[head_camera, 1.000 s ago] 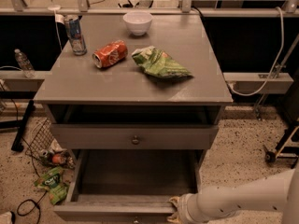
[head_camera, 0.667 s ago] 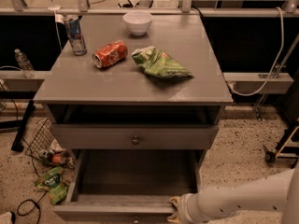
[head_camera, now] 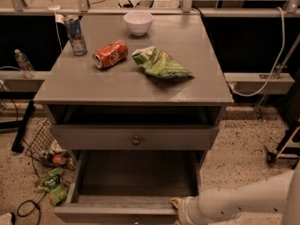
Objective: Open middle drawer
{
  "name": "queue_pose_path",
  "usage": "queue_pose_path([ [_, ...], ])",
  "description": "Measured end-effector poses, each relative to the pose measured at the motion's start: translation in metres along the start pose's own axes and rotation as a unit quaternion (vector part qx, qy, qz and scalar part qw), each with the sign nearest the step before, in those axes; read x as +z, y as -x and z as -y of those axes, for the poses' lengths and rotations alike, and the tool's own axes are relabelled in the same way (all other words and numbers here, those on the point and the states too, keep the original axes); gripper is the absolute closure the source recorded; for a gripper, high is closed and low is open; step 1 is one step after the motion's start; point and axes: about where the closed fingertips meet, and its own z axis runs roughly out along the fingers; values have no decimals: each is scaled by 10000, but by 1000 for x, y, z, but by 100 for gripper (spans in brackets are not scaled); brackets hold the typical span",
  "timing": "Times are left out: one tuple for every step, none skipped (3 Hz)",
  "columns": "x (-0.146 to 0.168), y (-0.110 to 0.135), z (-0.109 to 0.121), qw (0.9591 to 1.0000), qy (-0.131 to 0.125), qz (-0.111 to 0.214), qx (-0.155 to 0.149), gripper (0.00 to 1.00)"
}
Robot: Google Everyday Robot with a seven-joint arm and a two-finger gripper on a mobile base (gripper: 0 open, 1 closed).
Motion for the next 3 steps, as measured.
queue_pose_path([
  [-16, -4, 2, 9999, -145, 47, 53, 0],
  [-49, -4, 14, 9988, -438, 201, -28, 0],
  [-104, -25, 33, 9954, -833, 462, 27, 0],
])
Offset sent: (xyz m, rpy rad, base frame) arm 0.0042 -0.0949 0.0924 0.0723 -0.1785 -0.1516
